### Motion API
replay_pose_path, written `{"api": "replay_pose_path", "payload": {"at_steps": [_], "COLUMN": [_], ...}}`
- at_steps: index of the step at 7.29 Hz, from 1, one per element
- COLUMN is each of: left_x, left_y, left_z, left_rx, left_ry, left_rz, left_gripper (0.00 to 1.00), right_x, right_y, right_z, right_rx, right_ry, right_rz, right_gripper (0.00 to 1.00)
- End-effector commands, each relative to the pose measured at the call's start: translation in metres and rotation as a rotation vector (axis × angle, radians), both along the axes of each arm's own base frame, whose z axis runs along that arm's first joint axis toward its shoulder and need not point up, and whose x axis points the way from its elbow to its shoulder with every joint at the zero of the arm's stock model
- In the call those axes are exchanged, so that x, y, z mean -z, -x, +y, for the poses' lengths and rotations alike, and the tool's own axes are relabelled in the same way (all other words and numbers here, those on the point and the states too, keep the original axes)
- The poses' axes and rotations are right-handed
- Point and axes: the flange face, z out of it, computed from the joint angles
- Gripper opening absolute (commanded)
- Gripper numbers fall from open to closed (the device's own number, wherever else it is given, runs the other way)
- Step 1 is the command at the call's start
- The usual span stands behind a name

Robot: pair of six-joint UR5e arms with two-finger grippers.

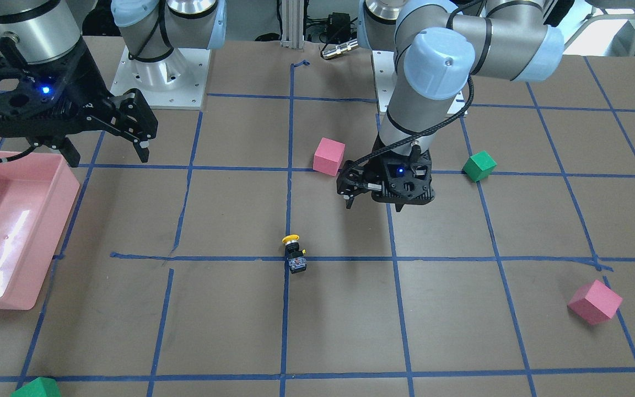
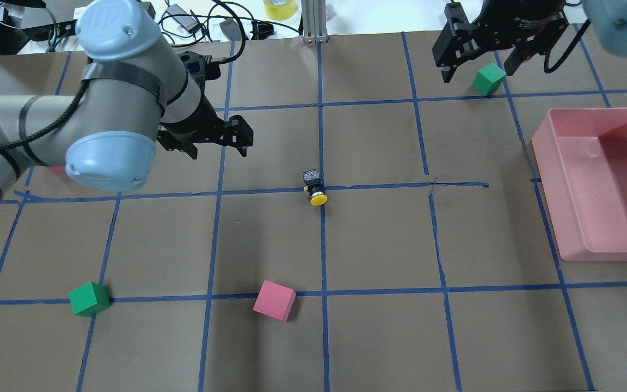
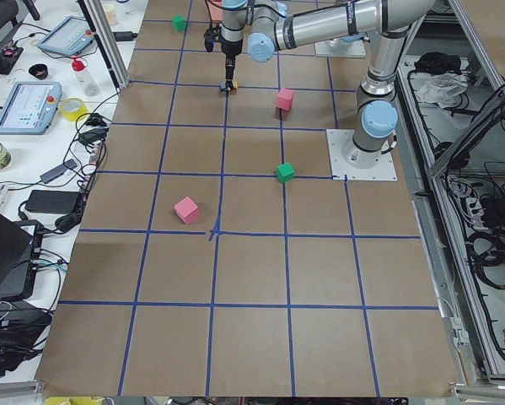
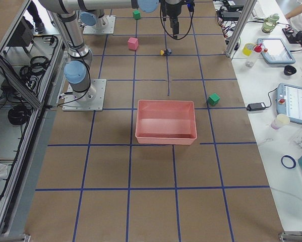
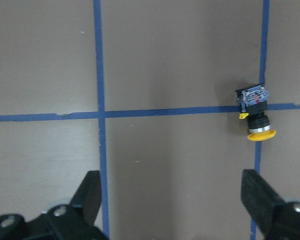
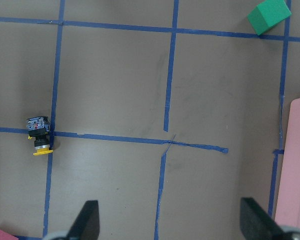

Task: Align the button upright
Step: 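Raise the right gripper away while the left gripper reaches toward the switch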

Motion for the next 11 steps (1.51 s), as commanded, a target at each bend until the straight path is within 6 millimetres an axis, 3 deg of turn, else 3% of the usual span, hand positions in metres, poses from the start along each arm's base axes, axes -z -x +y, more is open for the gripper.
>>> {"api": "replay_pose_path", "payload": {"at_steps": [1, 2, 5, 7, 11], "left_x": [0.033, 0.049, 0.092, 0.116, 0.155], "left_y": [0.05, 0.062, 0.094, 0.104, 0.116], "left_z": [0.001, -0.007, -0.005, -0.002, -0.001], "left_rx": [-0.011, -0.04, -0.064, -0.157, -0.158], "left_ry": [0.012, 0.037, 0.005, -0.04, -0.068], "left_rz": [0.018, 0.04, 0.043, 0.033, -0.011], "left_gripper": [1.0, 1.0, 1.0, 1.0, 1.0], "right_x": [-0.002, -0.001, 0.002, 0.004, 0.006], "right_y": [-0.004, -0.006, -0.006, -0.006, -0.006], "right_z": [0.004, 0.004, 0.002, 0.002, 0.002], "right_rx": [-0.006, -0.011, -0.01, -0.008, -0.01], "right_ry": [0.001, -0.002, -0.007, -0.01, -0.016], "right_rz": [-0.003, -0.007, -0.007, -0.007, -0.007], "right_gripper": [1.0, 1.0, 1.0, 1.0, 1.0]}}
